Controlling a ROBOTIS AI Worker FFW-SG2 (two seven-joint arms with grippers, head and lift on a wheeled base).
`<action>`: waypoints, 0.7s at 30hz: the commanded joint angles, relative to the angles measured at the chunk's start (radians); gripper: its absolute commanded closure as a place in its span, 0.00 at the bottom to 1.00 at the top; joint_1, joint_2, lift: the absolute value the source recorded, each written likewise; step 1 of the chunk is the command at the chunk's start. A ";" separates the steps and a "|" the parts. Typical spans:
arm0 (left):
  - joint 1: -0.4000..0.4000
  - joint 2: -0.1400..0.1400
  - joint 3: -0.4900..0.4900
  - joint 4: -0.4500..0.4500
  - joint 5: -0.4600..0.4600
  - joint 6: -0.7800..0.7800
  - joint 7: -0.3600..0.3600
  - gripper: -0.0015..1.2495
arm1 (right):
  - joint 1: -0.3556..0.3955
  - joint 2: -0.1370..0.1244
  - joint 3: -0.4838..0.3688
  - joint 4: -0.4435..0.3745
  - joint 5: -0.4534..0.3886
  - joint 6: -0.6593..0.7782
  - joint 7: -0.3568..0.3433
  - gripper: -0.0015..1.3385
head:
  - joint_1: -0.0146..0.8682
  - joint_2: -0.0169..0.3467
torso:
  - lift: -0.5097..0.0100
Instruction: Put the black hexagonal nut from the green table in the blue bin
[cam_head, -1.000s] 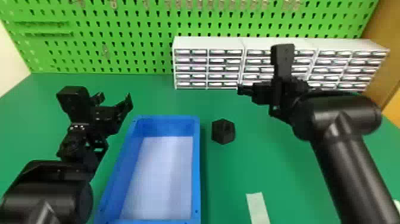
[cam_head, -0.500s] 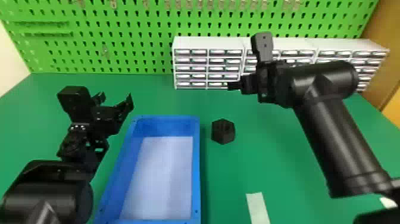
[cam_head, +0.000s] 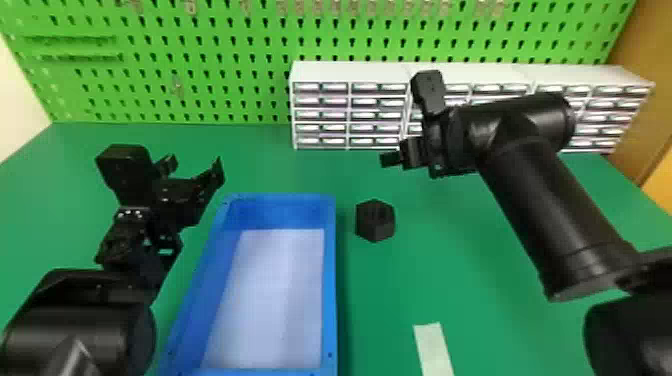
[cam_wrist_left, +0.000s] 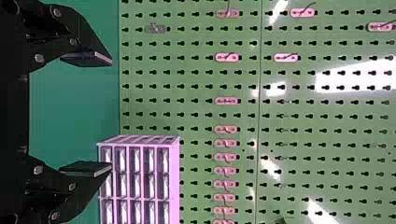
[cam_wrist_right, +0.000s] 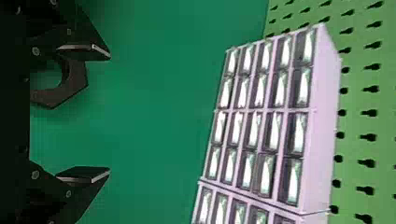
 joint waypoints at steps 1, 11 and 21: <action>-0.003 0.000 -0.003 0.000 0.000 0.001 0.000 0.37 | -0.028 0.001 0.023 0.086 0.002 -0.013 0.001 0.30 | 0.79 0.19 | 0.79; -0.015 0.000 -0.009 0.000 0.000 0.001 0.000 0.37 | -0.048 0.001 0.076 0.188 -0.022 -0.055 0.001 0.30 | 0.79 0.19 | 0.79; -0.027 0.000 -0.017 0.000 0.000 0.001 -0.002 0.37 | -0.049 0.001 0.110 0.203 -0.052 -0.085 0.000 0.30 | 0.79 0.19 | 0.79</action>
